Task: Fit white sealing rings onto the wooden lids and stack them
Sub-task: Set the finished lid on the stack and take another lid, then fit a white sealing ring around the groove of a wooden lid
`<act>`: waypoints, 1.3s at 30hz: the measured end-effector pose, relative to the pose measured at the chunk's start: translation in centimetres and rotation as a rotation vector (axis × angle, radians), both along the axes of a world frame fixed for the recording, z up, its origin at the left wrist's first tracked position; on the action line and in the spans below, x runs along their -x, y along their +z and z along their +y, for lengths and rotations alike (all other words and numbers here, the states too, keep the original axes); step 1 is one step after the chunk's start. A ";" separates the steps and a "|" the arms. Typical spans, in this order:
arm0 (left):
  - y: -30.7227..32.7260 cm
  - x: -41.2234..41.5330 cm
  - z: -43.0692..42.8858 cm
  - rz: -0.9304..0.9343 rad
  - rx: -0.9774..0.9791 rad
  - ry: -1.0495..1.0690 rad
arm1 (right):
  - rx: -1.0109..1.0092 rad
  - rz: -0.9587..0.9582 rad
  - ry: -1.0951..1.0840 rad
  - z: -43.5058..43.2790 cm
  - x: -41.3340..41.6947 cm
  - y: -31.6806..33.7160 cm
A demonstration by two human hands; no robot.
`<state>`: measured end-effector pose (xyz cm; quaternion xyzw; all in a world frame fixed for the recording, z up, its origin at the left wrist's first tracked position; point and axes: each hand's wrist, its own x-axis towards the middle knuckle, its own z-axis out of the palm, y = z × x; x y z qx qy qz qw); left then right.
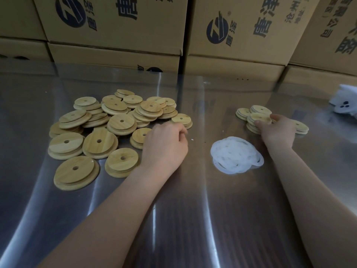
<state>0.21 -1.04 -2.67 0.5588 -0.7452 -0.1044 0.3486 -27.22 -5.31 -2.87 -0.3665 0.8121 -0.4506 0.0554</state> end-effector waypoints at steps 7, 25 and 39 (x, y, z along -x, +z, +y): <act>0.4 -0.6 0.2 -0.312 -0.065 0.308 | 0.023 0.154 0.252 0.9 -1.8 1.4; 0.4 -1.1 -0.2 -0.362 -0.243 0.288 | -0.317 0.275 0.901 2.2 -4.2 2.3; -0.1 -1.2 -0.9 -0.207 -0.242 0.253 | -0.327 0.314 0.929 2.2 -4.2 2.8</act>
